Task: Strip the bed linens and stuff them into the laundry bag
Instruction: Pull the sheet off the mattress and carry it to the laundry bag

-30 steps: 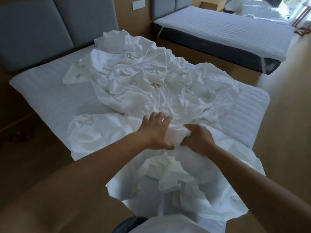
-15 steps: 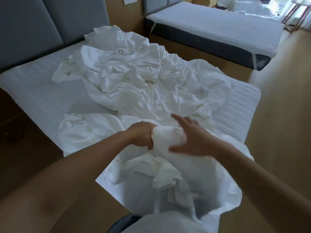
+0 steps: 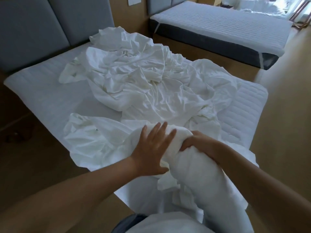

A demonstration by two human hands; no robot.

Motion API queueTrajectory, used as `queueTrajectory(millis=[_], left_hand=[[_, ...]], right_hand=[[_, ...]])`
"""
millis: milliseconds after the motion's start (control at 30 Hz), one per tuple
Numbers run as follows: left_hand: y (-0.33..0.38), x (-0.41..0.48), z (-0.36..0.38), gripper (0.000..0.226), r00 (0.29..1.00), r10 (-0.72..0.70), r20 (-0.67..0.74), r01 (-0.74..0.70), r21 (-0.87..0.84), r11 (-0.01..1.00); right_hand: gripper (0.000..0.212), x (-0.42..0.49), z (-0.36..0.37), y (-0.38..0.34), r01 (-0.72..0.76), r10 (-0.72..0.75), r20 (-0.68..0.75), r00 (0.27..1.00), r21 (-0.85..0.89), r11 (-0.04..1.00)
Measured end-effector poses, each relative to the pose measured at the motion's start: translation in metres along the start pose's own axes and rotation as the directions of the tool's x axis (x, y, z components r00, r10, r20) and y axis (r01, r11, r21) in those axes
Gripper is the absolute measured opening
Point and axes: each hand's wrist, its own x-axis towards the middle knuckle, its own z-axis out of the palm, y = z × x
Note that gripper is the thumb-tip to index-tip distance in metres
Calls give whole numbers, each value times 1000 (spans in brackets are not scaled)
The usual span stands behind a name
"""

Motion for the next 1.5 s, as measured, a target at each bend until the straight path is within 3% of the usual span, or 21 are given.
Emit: queueTrajectory(millis=[67, 167, 233, 300, 367, 400, 467, 500, 567, 600, 667, 767, 867, 967, 1033, 1100, 1200, 1300, 1400, 1467, 1500], left_hand=[[-2, 4, 12, 91, 996, 21, -82, -22, -21, 1000], [-13, 33, 8, 63, 980, 119, -156, -158, -261, 952], [-17, 48, -5, 53, 980, 188, 72, -157, -310, 938], [-18, 59, -16, 47, 910, 120, 396, -30, -226, 974], [-19, 70, -26, 38, 778, 43, 627, 104, -196, 975], [-21, 76, -31, 37, 723, 31, 690, 180, -231, 956], [-25, 83, -37, 40, 660, 27, 751, 329, -320, 888], [-28, 85, -40, 39, 633, 25, 774, 394, -350, 850], [-35, 85, -46, 39, 600, 39, 799, 492, -407, 769], [-38, 85, -49, 44, 606, 48, 794, 529, -447, 721], [-40, 77, -50, 70, 658, 18, 753, 558, -504, 659], [-24, 42, -33, 117, 802, -125, 585, 337, -268, 903], [1, -2, -4, 124, 981, -85, 172, 90, -25, 996], [-5, 11, 7, 91, 986, -101, -131, 70, -222, 972], [-9, 32, -9, 58, 991, -117, 62, 131, -343, 930], [-14, 49, -19, 38, 937, -94, 337, 178, -227, 958], [-20, 62, -30, 20, 756, -87, 648, 282, -202, 938], [-23, 71, -40, 19, 605, -23, 796, 516, -371, 772], [-27, 77, -56, 17, 505, 48, 862, 629, -406, 663], [-27, 78, -63, 34, 507, 15, 862, 599, -365, 713], [-23, 77, -65, 46, 551, -37, 834, 523, -310, 794]], right_hand=[[49, -4, -7, -1, -46, 29, 152, 988, 108, 993], [64, -7, -12, 8, -203, 144, 287, 947, 186, 961], [60, -12, -13, 7, -255, 215, 295, 931, 103, 962], [73, -16, -13, 1, -203, 214, 162, 963, -83, 976], [99, -21, -5, -8, -60, 59, -14, 998, -317, 947], [112, -26, 7, -13, 18, -28, -14, 1000, -461, 887], [128, -33, 38, -11, 102, -148, 2, 989, -730, 676], [125, -33, 50, -6, 104, -235, -46, 971, -803, 587], [98, -25, 58, 0, 90, -412, -188, 892, -818, 568], [83, -19, 55, 0, 100, -451, -242, 859, -785, 612], [61, -11, 41, -5, 112, -378, -266, 887, -671, 733], [20, -3, 16, -1, 155, -201, -168, 965, -253, 955], [31, -9, -11, -1, 13, -26, 95, 995, 140, 990], [53, -12, -19, -1, -170, 108, 281, 953, 208, 963], [71, -14, -20, -3, -296, 247, 313, 917, 120, 948], [84, -16, -21, -7, -259, 283, 250, 926, -128, 958], [113, -20, -3, -11, -39, 54, 21, 998, -446, 894], [136, -24, 41, 5, 158, -187, 33, 982, -691, 706], [99, -19, 56, 18, 219, -364, -147, 920, -576, 787], [72, -11, 48, 13, 198, -291, -134, 947, -472, 859], [61, -7, 40, 9, 155, -193, -68, 979, -370, 916]])
